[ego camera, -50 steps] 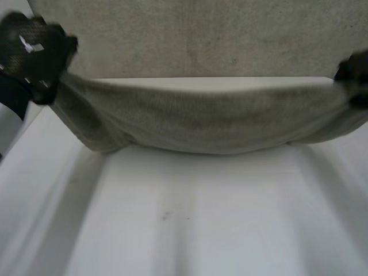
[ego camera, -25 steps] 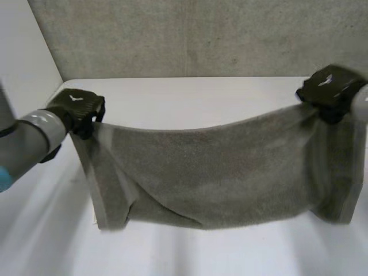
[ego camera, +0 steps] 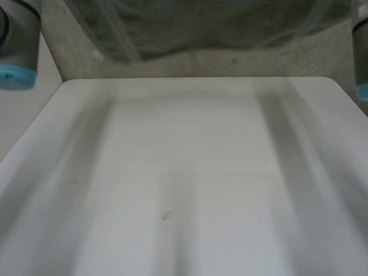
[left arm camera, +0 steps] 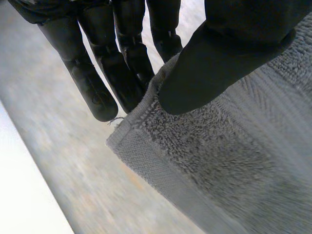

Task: Fold the laundry

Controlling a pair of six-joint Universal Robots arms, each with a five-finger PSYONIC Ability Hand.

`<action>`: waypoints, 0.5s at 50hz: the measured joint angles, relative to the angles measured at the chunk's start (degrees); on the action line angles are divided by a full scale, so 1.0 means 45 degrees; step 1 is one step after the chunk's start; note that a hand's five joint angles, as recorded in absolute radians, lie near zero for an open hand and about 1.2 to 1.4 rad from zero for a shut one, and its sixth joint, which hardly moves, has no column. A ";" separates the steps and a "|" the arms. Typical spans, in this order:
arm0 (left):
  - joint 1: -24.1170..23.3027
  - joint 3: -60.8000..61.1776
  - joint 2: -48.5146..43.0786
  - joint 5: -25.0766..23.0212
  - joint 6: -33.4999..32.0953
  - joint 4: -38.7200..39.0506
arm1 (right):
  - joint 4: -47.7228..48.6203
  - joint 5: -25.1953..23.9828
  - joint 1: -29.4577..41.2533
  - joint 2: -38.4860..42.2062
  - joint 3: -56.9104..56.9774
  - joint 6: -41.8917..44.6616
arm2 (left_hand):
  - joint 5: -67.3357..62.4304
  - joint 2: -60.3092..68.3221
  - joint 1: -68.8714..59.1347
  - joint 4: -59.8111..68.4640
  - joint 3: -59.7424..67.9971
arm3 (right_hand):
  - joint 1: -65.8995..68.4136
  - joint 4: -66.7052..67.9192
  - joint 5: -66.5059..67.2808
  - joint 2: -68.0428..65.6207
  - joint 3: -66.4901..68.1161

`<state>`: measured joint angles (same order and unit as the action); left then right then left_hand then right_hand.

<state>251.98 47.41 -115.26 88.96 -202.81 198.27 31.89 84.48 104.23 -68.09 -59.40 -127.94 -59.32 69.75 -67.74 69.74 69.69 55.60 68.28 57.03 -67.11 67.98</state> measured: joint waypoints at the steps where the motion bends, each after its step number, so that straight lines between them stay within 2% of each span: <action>1: -0.0006 0.0477 0.0040 -0.0007 0.0019 0.0092 | -0.0061 -0.0086 -0.0017 -0.0030 -0.0295 -0.0120 | 0.0000 0.0000 0.0000 0.0000 0.0000 | -0.0001 0.0000 0.0001 -0.0001 0.0000; 8: 0.0020 0.3666 -0.0015 -0.0099 0.0131 0.0354 | -0.0786 -0.1130 -0.0125 0.0332 -0.2165 -0.0920 | 0.0000 0.0000 -0.0001 0.0001 0.0001 | -0.0001 0.0000 0.0003 -0.0001 0.0008; 15: 0.0106 0.7061 -0.0236 -0.0269 0.0253 0.1309 | -0.1088 -0.2933 -0.0393 0.1584 -0.4438 -0.1367 | 0.0000 0.0001 -0.0001 0.0001 0.0002 | 0.0000 0.0000 0.0013 -0.0001 0.0010; 21: 0.0191 0.9153 0.0008 -0.0525 0.0188 0.1680 | -0.1516 -0.3545 -0.0743 0.2171 -0.5901 -0.1239 | 0.0000 0.0001 -0.0001 0.0001 0.0002 | -0.0001 0.0000 0.0016 -0.0001 0.0010; 25: 0.0323 1.0618 0.0964 -0.0616 0.0122 0.1226 | -0.2943 -0.3617 -0.1159 0.1807 -0.6619 -0.0978 | 0.0000 0.0001 -0.0001 0.0002 0.0001 | 0.0000 0.0000 0.0017 0.0000 0.0010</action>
<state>253.43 95.19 -110.93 86.18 -202.26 203.78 18.65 68.21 99.02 -59.95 -89.19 -132.34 -59.32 69.76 -67.75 69.75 69.69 55.60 68.28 57.11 -67.11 68.03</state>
